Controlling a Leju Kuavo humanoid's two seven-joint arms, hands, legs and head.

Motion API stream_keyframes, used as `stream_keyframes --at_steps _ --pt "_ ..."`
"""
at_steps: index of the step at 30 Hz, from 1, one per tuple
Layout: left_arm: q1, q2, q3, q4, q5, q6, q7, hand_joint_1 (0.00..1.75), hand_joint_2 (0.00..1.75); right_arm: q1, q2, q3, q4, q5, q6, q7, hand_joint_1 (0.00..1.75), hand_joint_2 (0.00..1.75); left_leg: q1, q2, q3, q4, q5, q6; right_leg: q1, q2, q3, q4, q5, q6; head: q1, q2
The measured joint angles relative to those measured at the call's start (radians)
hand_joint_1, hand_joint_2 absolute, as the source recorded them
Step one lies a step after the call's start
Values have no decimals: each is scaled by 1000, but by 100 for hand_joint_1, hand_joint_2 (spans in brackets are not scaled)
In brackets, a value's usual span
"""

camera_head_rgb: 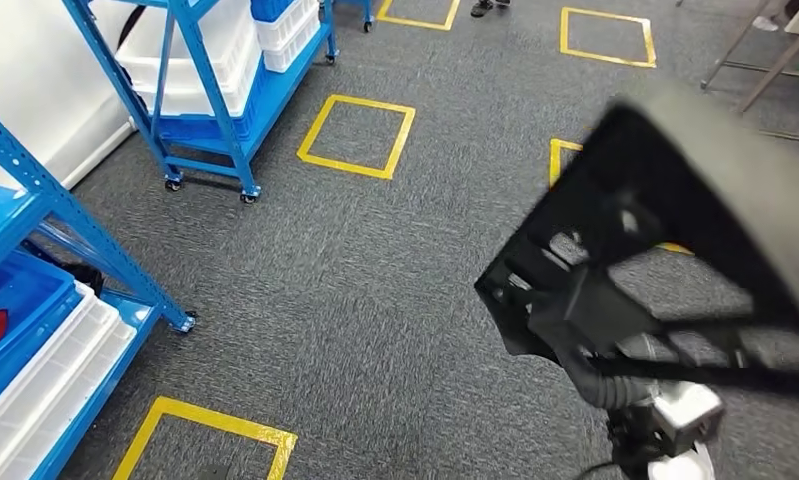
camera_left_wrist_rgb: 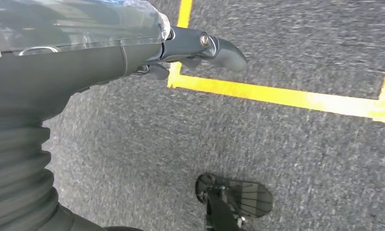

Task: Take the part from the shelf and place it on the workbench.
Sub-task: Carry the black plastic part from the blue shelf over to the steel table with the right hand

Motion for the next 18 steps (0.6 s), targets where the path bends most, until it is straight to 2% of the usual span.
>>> stream_keyframes --at_steps 2,4,5,6,7,8,9,10,11,12,13,14,16,18 --pt "-1 0 0 0 2 3 0 0 175 -62 -7 6 65 -14 4 5 155 175 -2 23 2 -5 2 8 0 -62 -52 102 -48 9 0 0" --pt "1 2 0 0 4 7 1 0 175 -114 -13 14 131 -25 5 5 155 175 -6 47 2 -5 0 11 -4 -88 -119 227 -92 15 0 0" --pt "2 2 0 0 6 9 2 0 175 -131 -16 17 162 -30 5 5 155 175 -8 58 3 -5 -2 11 -6 -92 -136 254 -92 16 0 0" --pt "2 3 0 0 7 10 2 0 175 -143 -19 20 187 -34 5 4 155 175 -9 67 5 -5 -4 11 -6 -95 -132 242 -73 15 0 0" --pt "2 3 0 0 8 11 3 0 175 -153 -22 22 208 -37 5 3 155 175 -10 75 8 -5 -7 11 -5 -100 -108 192 -40 11 0 0" --pt "2 3 0 0 9 11 3 0 175 -162 -24 23 223 -38 4 1 155 175 -11 82 11 -5 -10 9 -2 -117 -74 119 -4 5 0 0" --pt "3 3 0 0 9 11 3 0 175 -171 -25 25 235 -39 3 -1 155 175 -13 90 14 -4 -14 7 7 -141 -42 52 20 -3 0 0" --pt "4 3 0 0 10 12 3 0 175 -182 -25 28 245 -38 1 -3 155 175 -16 98 16 -5 -17 3 15 -161 -19 3 34 -11 0 0" --pt "6 3 0 0 10 12 4 0 175 -192 -26 31 256 -36 -2 -4 155 175 -17 108 17 -5 -20 -1 23 -174 -10 -21 35 -18 0 0" --pt "7 3 0 0 10 12 5 0 175 -201 -26 34 269 -35 -5 -5 155 175 -19 119 19 -6 -22 -6 29 -173 -9 -26 31 -23 0 0" --pt "8 2 0 0 9 12 6 0 175 -210 -27 35 281 -33 -9 -5 155 175 -19 131 22 -8 -25 -11 29 -160 -9 -30 31 -27 -1 0" --pt "7 2 0 0 8 13 6 0 175 -217 -29 36 295 -33 -13 -5 155 175 -18 131 25 -5 -31 -16 26 -148 -5 -36 33 -32 0 0" --pt "4 2 0 0 7 13 6 0 175 -246 -31 36 329 -30 -22 -5 155 175 -15 96 7 48 -64 -24 18 -124 5 -48 37 -41 0 0" --pt "4 2 0 0 7 13 6 0 175 -288 -31 36 381 -22 -33 -9 155 175 -12 49 -57 177 -120 -27 14 -98 10 -51 38 -47 -1 0"
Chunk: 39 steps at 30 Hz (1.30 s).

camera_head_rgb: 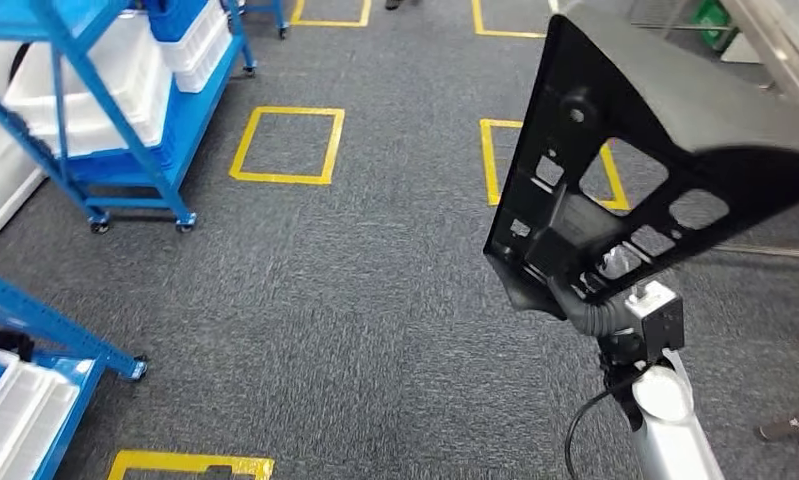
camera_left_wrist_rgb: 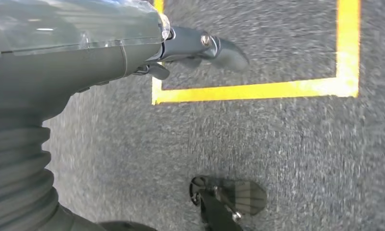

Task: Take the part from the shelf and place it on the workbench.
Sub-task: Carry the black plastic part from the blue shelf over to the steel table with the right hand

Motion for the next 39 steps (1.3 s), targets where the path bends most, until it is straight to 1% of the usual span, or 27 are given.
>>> stream_keyframes --at_steps 1,2,3,4,5,7,9,10,11,13,15,16,17,18,19,20,22,24,25,26,27,28,30,32,33,37,39 --pt "0 0 0 0 0 0 0 0 175 -21 0 0 33 5 -6 -4 155 175 1 -9 -38 66 -19 -2 0 15 0 1 -1 -1 0 0" --pt "0 0 0 0 0 0 0 0 175 -40 1 0 66 10 -13 -8 155 175 2 -13 -65 105 -21 -4 -1 30 1 3 -1 -1 0 0" --pt "-1 0 0 0 0 1 0 0 175 -57 1 0 99 15 -19 -15 155 175 2 -15 -77 106 -2 -5 -2 45 1 6 -3 1 0 0" --pt "-3 0 0 0 0 1 0 0 175 -75 2 0 132 21 -27 -23 155 175 3 -18 -69 68 35 -6 -3 59 2 10 -5 4 0 0" --pt "-5 0 0 0 1 2 1 0 175 -93 3 0 164 28 -35 -32 155 175 6 -29 -48 3 80 -7 -5 72 2 15 -9 8 0 0" --pt "-8 0 0 0 2 4 2 0 175 -131 6 0 225 39 -51 -51 155 175 12 -72 -8 -109 133 -7 -7 95 -6 31 -17 19 0 0" --pt "-9 0 1 0 6 6 3 0 175 -163 8 0 280 47 -63 -63 155 175 12 -95 4 -144 135 0 -11 115 -18 40 -19 32 0 0" --pt "-10 0 1 0 8 7 3 0 175 -172 8 0 303 50 -67 -67 155 175 11 -87 5 -146 135 6 -13 125 -22 39 -17 38 0 0" --pt "-11 0 1 0 9 8 3 0 175 -177 7 0 321 52 -70 -70 155 175 11 -78 6 -149 137 13 -15 123 -24 39 -17 43 0 0" --pt "-12 1 1 0 12 8 3 0 175 -187 6 0 351 49 -68 -77 155 175 13 -59 9 -157 141 25 -12 81 -44 76 -38 53 1 0" --pt "-9 1 1 0 14 8 3 0 175 -190 5 0 367 33 -45 -87 155 175 10 -38 12 -161 140 33 -12 26 -102 189 -90 59 1 0" --pt "-7 2 2 0 16 9 3 0 175 -179 6 0 364 22 -26 -91 155 175 9 -27 13 -161 137 36 -15 15 -137 254 -113 62 1 0" --pt "-4 3 2 0 19 10 3 0 175 -159 6 0 351 13 -5 -93 155 175 7 -17 14 -161 134 37 -16 10 -162 299 -124 63 1 0" --pt "-2 3 3 0 21 10 2 0 175 -132 6 2 331 5 14 -94 155 175 6 -8 17 -161 131 38 -17 8 -170 308 -116 62 1 0" --pt "0 4 4 0 23 11 2 0 175 -103 6 5 303 -1 32 -92 155 175 5 2 21 -161 127 38 -17 3 -156 277 -90 60 1 0" --pt "1 4 4 0 25 11 2 0 175 -75 6 10 269 -8 47 -88 155 175 3 12 27 -161 123 37 -15 -8 -124 212 -53 55 1 0" --pt "5 4 5 0 26 11 3 0 175 -22 8 26 189 -19 69 -79 155 175 -1 33 39 -163 113 32 -1 -57 -57 80 -8 39 1 0" --pt "8 4 6 0 28 12 3 0 175 26 11 45 105 -29 81 -68 155 175 -4 55 48 -167 105 23 14 -80 -33 33 -6 26 1 0" --pt "9 4 6 0 28 12 4 0 175 49 13 54 67 -33 84 -63 155 175 -5 67 53 -169 102 17 16 -68 -33 30 -5 22 1 0" --pt "9 4 7 0 29 12 4 0 175 71 13 61 35 -36 85 -60 155 175 -4 76 57 -170 98 11 13 -54 -28 24 -3 18 0 0" --pt "9 3 7 0 29 12 3 0 175 89 14 66 5 -39 85 -58 155 175 -3 70 60 -165 90 5 9 -41 -22 16 -1 14 0 0" --pt "8 3 7 0 29 12 1 0 175 102 15 70 -21 -41 86 -56 155 175 -2 52 54 -143 75 1 5 -30 -15 8 1 9 0 0" --pt "10 4 7 0 28 11 -1 0 175 118 19 77 -62 -47 88 -52 155 175 1 3 7 -34 21 -6 0 -6 -7 1 3 3 -1 0" --pt "13 5 7 0 26 10 -2 0 175 129 23 82 -87 -48 88 -48 155 175 2 -14 -56 90 -30 -10 -1 18 -6 3 2 0 -1 0" --pt "14 5 7 0 26 10 -3 0 175 133 24 84 -94 -49 88 -46 155 175 2 -15 -74 124 -41 -12 -1 25 -6 4 1 0 -1 0" --pt "15 5 7 0 25 10 -3 0 175 138 25 85 -100 -49 88 -45 155 175 3 -15 -87 143 -41 -13 -2 34 -6 6 1 0 -1 0" --pt "14 5 8 0 25 10 -3 0 175 148 26 88 -115 -50 89 -40 155 175 6 -17 -71 92 7 -15 -4 55 -5 10 -2 4 -1 0"
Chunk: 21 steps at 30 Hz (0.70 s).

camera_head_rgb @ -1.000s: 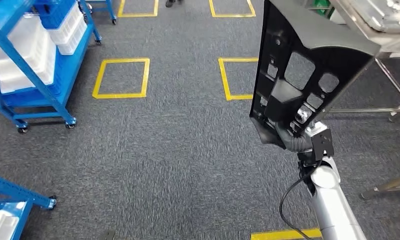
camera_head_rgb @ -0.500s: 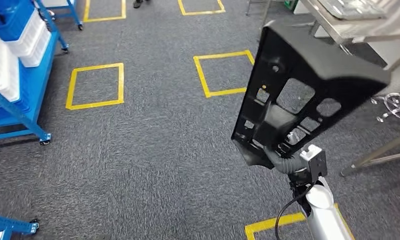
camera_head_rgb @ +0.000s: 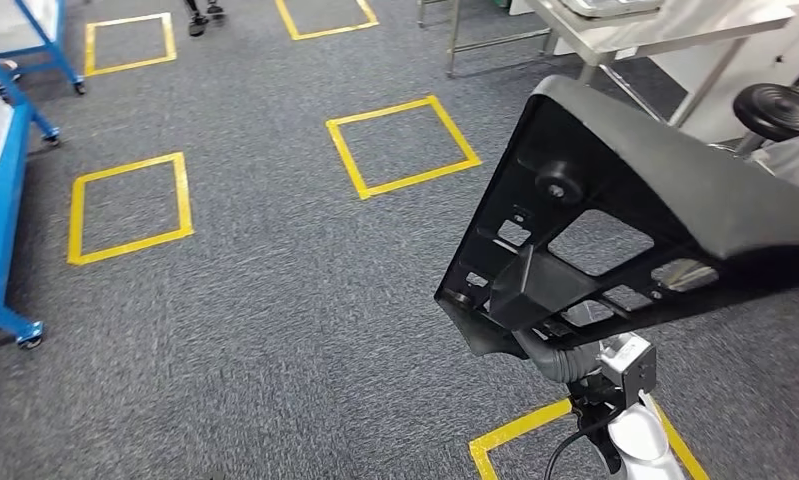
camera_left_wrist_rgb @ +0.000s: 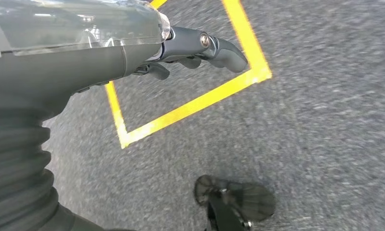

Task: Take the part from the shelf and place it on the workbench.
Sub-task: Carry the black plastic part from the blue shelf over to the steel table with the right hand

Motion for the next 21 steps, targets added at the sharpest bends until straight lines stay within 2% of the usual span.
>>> stream_keyframes --at_steps 2,3,4,5,6,8,9,10,11,12,13,14,16,17,18,19,20,21 --pt "-2 0 0 0 -2 0 0 0 175 8 0 2 -33 -11 15 9 155 175 8 -39 61 -150 73 2 -3 40 -6 19 -9 15 0 0" --pt "-2 0 0 0 -3 0 1 0 175 9 0 2 -47 -19 25 13 155 175 9 -54 85 -205 93 6 -5 56 -11 26 -11 24 0 0" --pt "-3 0 0 0 -4 0 2 0 175 9 -1 2 -62 -28 36 18 155 175 10 -66 103 -242 104 13 -7 73 -16 30 -12 33 0 0" --pt "-4 0 0 0 -4 0 3 0 175 10 -3 2 -71 -34 42 23 155 175 10 -54 104 -243 107 22 -9 82 -18 28 -9 39 0 0" --pt "-6 0 0 0 -4 1 4 0 175 9 -4 2 -79 -38 47 27 155 175 10 -44 105 -247 110 30 -9 75 -21 31 -11 43 0 0" --pt "-8 0 0 0 -4 1 4 0 175 3 -9 2 -90 -44 53 34 155 175 12 -21 107 -253 114 42 -6 24 -49 88 -45 51 1 0" --pt "-7 0 0 0 -4 1 4 0 175 -2 -10 2 -93 -47 54 36 155 175 11 -10 107 -254 114 45 -6 -10 -77 147 -76 54 1 0" --pt "-5 0 0 0 -4 1 5 0 175 -6 -11 3 -95 -51 57 37 155 175 9 2 107 -254 113 47 -7 -33 -111 218 -109 58 1 0" --pt "-3 1 0 0 -4 1 6 0 175 -7 -12 4 -96 -56 62 39 155 175 8 14 106 -254 112 48 -10 -43 -141 280 -131 61 1 0" --pt "-2 1 0 0 -4 2 7 0 175 -7 -13 4 -96 -64 70 41 155 175 7 26 107 -254 110 49 -11 -47 -158 312 -136 63 1 0" --pt "-2 1 0 0 -4 2 8 0 175 -8 -15 5 -96 -75 81 43 155 175 6 38 108 -254 108 48 -12 -51 -152 303 -122 62 1 0" --pt "-3 1 0 0 -3 3 8 0 175 -10 -18 7 -97 -88 94 47 155 175 6 49 110 -254 106 47 -12 -56 -126 254 -93 60 1 0" --pt "-5 0 0 0 -2 3 8 0 175 -17 -24 10 -103 -111 116 52 155 175 3 69 117 -254 101 42 -3 -100 -46 106 -34 48 1 0" --pt "-6 0 0 0 -1 3 8 0 175 -21 -26 13 -107 -119 125 54 155 175 1 78 120 -254 98 38 4 -121 -20 54 -21 41 1 0" --pt "-6 -1 0 0 1 3 8 0 175 -24 -27 16 -112 -124 130 54 155 175 1 86 123 -254 95 33 10 -136 -7 27 -18 34 1 0" --pt "-6 -2 1 0 2 3 9 0 175 -25 -28 20 -116 -127 135 54 155 175 0 97 126 -256 93 28 15 -135 -7 22 -22 29 1 0" --pt "-7 -3 1 0 2 3 9 0 175 -26 -29 24 -120 -128 138 55 155 175 0 108 131 -259 91 23 16 -121 -6 18 -21 25 1 0" --pt "-9 -4 1 0 2 2 9 0 175 -24 -29 29 -125 -126 139 56 155 175 1 107 135 -258 86 17 13 -108 -2 12 -18 20 1 0"
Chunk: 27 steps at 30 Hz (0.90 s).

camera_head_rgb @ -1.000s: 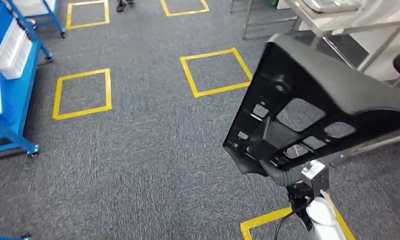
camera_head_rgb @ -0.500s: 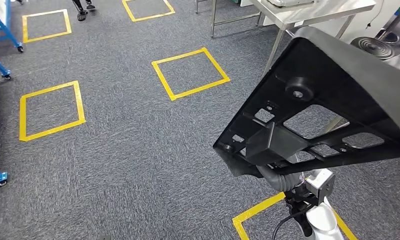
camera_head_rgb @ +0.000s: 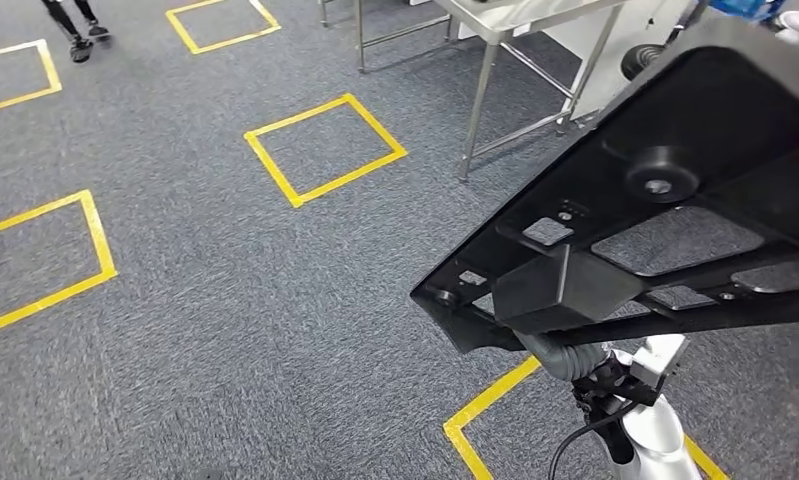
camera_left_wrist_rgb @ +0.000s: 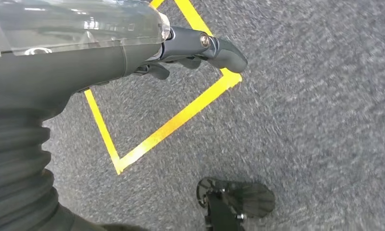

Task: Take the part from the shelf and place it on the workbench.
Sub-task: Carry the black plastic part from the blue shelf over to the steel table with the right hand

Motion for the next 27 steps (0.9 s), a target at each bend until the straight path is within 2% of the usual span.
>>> stream_keyframes --at_steps 1,2,4,5,6,7,8,9,11,12,13,14,15,16,17,19,20,21,22,23,24,26,27 --pt "-1 -1 0 0 -1 -1 0 0 175 1 0 5 -7 3 -1 1 155 175 1 -15 -1 12 -11 -5 -4 12 5 -7 3 -5 0 0" --pt "-3 -2 0 0 -2 -2 0 0 175 2 0 9 -14 6 -3 2 155 175 1 -39 -12 42 -30 -8 -9 24 11 -13 6 -10 0 0" --pt "-1 -2 0 0 -4 -5 1 0 175 6 1 20 -27 13 -10 6 155 175 3 -90 -69 162 -91 -11 -14 48 15 -17 8 -17 0 0" --pt "1 -2 0 0 -7 -6 2 0 175 12 2 24 -32 17 -14 8 155 175 3 -100 -104 228 -115 -12 -14 63 15 -16 7 -18 -1 0" --pt "2 -2 0 0 -9 -6 4 0 175 20 2 27 -37 20 -16 9 155 175 3 -104 -130 272 -123 -13 -13 78 16 -15 6 -19 -1 0" --pt "2 -2 0 0 -11 -7 6 0 175 28 2 29 -42 21 -18 10 155 175 3 -105 -140 278 -109 -14 -14 94 17 -13 5 -18 -1 0" --pt "2 -2 0 0 -12 -7 7 0 175 35 2 30 -47 22 -19 10 155 175 4 -108 -130 245 -77 -13 -14 109 18 -10 2 -16 -1 0" --pt "1 -2 0 0 -13 -8 9 0 175 40 2 30 -53 22 -19 11 155 175 5 -119 -105 179 -32 -13 -16 124 20 -6 -1 -13 -1 0" --pt "0 -2 0 0 -15 -8 12 0 175 46 2 32 -65 23 -20 11 155 175 10 -164 -54 57 20 -10 -17 150 17 5 -9 -4 0 0" --pt "0 -1 0 0 -16 -8 14 0 175 49 2 33 -70 24 -21 11 155 175 10 -181 -40 24 27 -7 -18 162 13 10 -11 2 0 0" --pt "0 -1 0 0 -17 -8 16 0 175 54 2 34 -76 25 -21 11 155 175 10 -187 -36 14 23 -2 -19 174 8 11 -11 8 0 0" --pt "0 -1 0 0 -18 -7 17 0 175 59 2 35 -81 28 -22 12 155 175 8 -179 -34 11 24 4 -21 184 5 11 -10 15 0 0" --pt "-2 -2 -1 0 -19 -7 18 0 175 65 2 35 -87 30 -23 13 155 175 8 -168 -32 7 25 10 -23 186 4 11 -10 20 0 0" --pt "-3 -2 -1 0 -21 -7 18 0 175 70 1 36 -92 33 -24 14 155 175 9 -157 -29 3 27 17 -22 170 0 19 -16 25 0 0" --pt "-4 -3 -1 0 -22 -7 19 0 175 72 1 36 -96 35 -25 15 155 175 11 -145 -26 -1 28 23 -20 143 -13 46 -32 29 0 0" --pt "-1 -3 -2 0 -23 -6 20 0 175 75 1 37 -103 35 -26 15 155 175 11 -120 -22 -6 26 31 -20 83 -70 157 -86 37 0 0" --pt "0 -3 -2 0 -23 -6 21 0 175 77 1 38 -105 35 -26 15 155 175 10 -107 -21 -6 24 32 -22 70 -106 224 -112 41 0 0" --pt "2 -3 -2 0 -23 -6 22 0 175 80 1 38 -106 35 -26 16 155 175 9 -94 -20 -6 22 33 -25 64 -134 273 -125 44 0 0" --pt "2 -3 -2 0 -23 -5 24 0 175 84 1 38 -106 35 -26 16 155 175 8 -81 -18 -5 19 32 -27 61 -145 289 -120 45 0 0" --pt "2 -3 -2 0 -23 -5 25 0 175 86 1 38 -106 35 -25 16 155 175 8 -69 -15 -5 16 31 -28 57 -134 263 -96 45 0 0" --pt "1 -3 -2 0 -23 -5 26 0 175 87 1 38 -107 35 -24 16 155 175 7 -58 -10 -6 12 30 -27 47 -103 202 -59 42 0 0" --pt "0 -5 -2 0 -22 -4 27 0 175 84 1 38 -109 35 -22 17 155 175 5 -39 2 -6 3 23 -17 -2 -30 61 -5 28 0 0" --pt "0 -6 -2 0 -22 -4 27 0 175 81 1 38 -111 35 -21 17 155 175 3 -30 6 -7 0 17 -10 -21 -9 20 6 21 0 0"
